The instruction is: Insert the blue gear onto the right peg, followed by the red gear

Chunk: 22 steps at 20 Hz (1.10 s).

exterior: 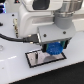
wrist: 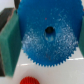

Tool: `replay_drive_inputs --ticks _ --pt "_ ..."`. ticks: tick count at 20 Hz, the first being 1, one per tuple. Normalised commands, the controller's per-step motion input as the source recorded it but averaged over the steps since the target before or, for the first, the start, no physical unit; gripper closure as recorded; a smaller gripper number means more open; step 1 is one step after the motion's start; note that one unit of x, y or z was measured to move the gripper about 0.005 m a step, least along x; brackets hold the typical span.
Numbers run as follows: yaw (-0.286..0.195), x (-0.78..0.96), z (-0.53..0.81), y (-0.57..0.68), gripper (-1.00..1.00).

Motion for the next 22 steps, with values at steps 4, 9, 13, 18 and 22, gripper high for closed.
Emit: replay_drive_inputs --ticks 4,9,13,18,22 --pt "0.000 0.06 -0.11 0.15 1.00" --pt "0.000 0.00 0.33 0.02 1.00" --pt "0.000 0.00 0.05 -0.06 1.00" --pt "0.000 0.00 -0.11 -0.01 1.00" --pt "0.000 0.00 -0.23 0.00 1.00"
